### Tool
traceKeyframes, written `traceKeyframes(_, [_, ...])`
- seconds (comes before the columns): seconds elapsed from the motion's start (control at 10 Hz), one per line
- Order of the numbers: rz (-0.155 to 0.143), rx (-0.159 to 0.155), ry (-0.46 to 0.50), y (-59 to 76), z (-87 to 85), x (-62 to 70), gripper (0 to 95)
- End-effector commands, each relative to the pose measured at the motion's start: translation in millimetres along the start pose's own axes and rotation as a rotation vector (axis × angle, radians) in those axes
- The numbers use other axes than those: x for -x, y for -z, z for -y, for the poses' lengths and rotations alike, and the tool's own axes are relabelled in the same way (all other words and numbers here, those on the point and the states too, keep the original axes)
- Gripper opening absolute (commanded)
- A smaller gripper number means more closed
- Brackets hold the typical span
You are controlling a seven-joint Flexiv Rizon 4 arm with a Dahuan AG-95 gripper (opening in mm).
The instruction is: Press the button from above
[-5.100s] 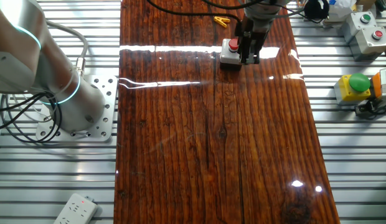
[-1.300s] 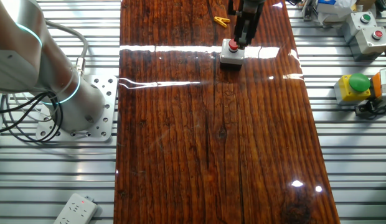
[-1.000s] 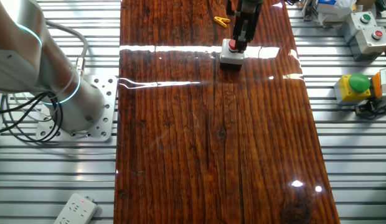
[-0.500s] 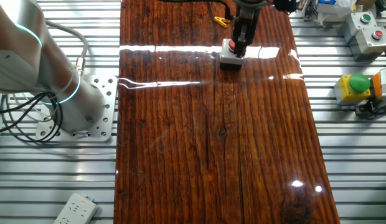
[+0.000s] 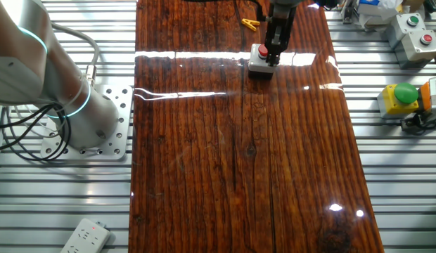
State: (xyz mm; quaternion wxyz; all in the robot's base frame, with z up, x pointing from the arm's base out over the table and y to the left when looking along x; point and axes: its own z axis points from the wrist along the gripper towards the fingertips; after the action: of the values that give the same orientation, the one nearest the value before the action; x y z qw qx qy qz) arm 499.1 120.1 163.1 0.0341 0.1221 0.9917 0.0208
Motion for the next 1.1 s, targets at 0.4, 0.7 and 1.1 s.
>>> traceKeyframes(0.4, [0.008,-0.013,-0.001,-10.3,-5.9,6.0,76.0])
traceKeyframes(0.7, [0.006,-0.017,0.003,-12.4,-9.2,5.6,76.0])
traceKeyframes(1.1, [0.009,-0.020,-0.011,-15.5,-14.7,-2.5,76.0])
